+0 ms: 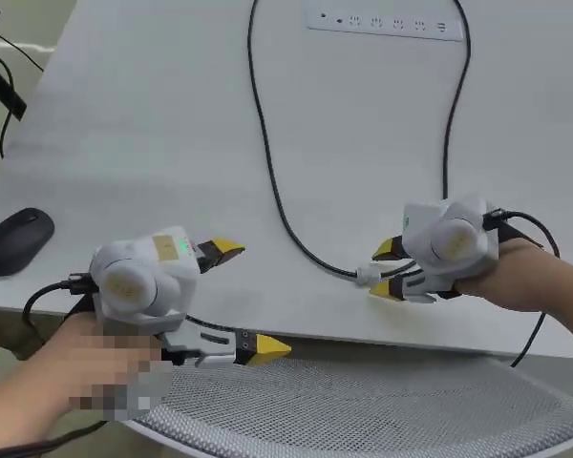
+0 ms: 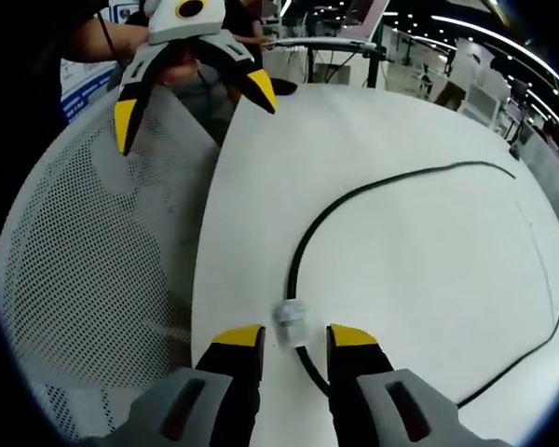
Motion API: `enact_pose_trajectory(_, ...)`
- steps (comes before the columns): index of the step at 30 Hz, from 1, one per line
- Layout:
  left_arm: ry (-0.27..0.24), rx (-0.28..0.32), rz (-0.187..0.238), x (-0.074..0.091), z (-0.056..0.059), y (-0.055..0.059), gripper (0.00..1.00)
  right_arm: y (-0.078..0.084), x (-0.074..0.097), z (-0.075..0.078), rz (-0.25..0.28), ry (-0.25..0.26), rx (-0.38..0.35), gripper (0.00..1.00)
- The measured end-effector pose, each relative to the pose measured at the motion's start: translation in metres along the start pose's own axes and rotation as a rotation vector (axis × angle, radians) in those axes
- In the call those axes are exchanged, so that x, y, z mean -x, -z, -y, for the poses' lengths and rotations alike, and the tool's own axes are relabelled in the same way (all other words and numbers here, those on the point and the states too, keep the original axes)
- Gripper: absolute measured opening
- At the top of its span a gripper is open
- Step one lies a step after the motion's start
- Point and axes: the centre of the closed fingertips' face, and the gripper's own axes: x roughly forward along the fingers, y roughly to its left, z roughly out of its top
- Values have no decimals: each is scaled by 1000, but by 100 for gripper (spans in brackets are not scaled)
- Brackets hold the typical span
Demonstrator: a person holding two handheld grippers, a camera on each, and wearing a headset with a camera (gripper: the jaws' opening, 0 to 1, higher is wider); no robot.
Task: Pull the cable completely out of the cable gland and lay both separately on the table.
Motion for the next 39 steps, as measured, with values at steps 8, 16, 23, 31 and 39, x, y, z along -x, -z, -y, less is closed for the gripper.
enact_pose_trajectory(8,3,0,-6,0,2,1,83,7,-5,1,-27,-8,24,12)
enact_pose_trajectory(16,1,0,0,5,3,-1,82,7,-6,1,-7,-13,-2,9)
enact_pose_trajectory(23,-1,1,0,4,4,-1,82,3,-1,-1,7,-3,-37,8)
enact_pose_trajectory(31,16,-31,-8,-3,5,-5,82,-17,16,-5,49,-8,-88,7)
enact_pose_trajectory(39,22,-70,16,-9,-4,-27,81,-38,32,-8,59,-18,-88,7)
